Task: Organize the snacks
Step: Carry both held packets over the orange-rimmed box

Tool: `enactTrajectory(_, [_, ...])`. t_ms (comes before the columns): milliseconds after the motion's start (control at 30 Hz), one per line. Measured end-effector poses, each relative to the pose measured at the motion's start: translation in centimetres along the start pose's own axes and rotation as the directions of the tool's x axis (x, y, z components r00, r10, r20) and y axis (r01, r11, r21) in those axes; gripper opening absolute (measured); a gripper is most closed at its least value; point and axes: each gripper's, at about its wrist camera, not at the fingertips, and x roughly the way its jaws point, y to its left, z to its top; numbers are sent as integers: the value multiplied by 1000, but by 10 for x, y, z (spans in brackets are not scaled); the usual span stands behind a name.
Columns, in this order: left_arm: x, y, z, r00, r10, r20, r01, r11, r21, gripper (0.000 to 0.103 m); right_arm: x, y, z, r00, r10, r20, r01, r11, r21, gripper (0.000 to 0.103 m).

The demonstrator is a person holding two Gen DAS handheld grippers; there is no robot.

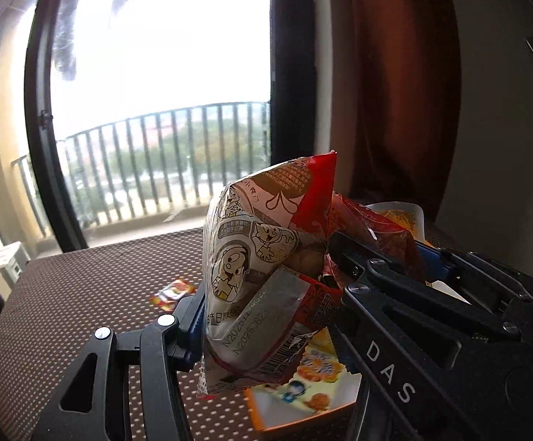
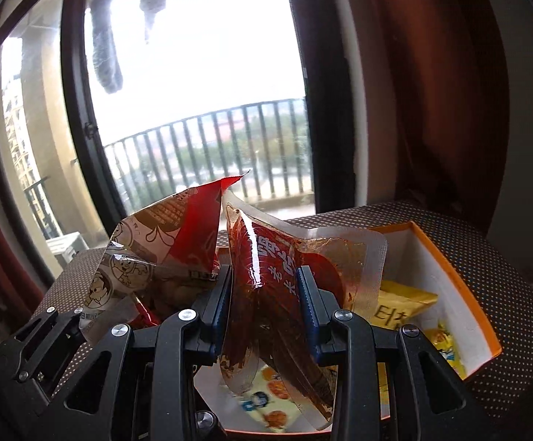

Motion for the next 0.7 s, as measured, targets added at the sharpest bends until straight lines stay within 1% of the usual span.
enactTrajectory(200, [29,-10,3,998,-45,-42,46,999,23,57,9,-26,-1,999,-38,-20,39,998,44,37])
enactTrajectory(533, [71,-33,3,989,-92,-115,99,993,57,57,27,-65,-10,994,-90,-67,96,989,109,37])
enactTrajectory(567, [80,-26,2,988,-97,-124,105,993,59,57,28,-67,-11,993,-93,-71,100,988,113,37])
enactTrajectory(700, [98,-27,6,980,-115,-165,127,990,65,57,36,-78,-16,989,-108,-98,121,983,138,37])
